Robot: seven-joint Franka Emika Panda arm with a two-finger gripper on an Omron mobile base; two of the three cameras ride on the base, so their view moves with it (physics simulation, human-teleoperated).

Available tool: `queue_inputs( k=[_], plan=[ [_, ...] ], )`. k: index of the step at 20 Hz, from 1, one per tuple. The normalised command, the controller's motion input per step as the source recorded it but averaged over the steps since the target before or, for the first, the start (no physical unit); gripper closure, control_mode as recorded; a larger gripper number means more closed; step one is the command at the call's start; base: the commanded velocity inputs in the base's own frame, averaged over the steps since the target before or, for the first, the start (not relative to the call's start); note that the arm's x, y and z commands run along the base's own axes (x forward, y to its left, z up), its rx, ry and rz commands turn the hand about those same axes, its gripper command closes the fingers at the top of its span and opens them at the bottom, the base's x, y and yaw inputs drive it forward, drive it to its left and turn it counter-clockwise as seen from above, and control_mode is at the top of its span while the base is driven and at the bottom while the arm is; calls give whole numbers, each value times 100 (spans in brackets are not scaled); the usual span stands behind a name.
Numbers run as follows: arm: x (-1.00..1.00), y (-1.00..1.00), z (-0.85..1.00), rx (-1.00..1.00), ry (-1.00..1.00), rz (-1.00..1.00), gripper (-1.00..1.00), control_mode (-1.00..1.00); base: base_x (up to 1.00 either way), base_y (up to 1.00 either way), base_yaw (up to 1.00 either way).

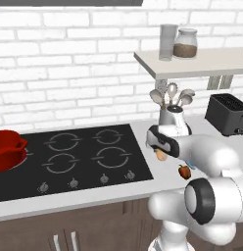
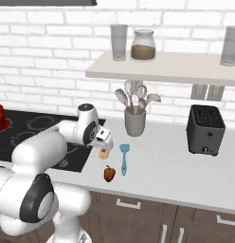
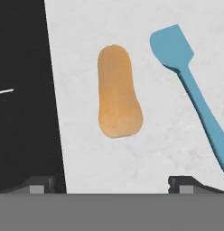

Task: Put the bell pepper and squash in the pot. Retrieve the spatula and lightly stir the vegetables in the pot.

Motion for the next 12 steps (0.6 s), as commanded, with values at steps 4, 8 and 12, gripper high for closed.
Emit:
queue_inputs(
  k=[4, 8, 12],
  plan=[
    [26, -29, -61, 0, 2, -9, -100, -100, 0, 0, 0],
    [10, -16, -27, 2, 0, -5, -100, -100, 0, 0, 0],
    [13, -1, -13, 4, 0, -4, -100, -100, 0, 0, 0]
  ],
)
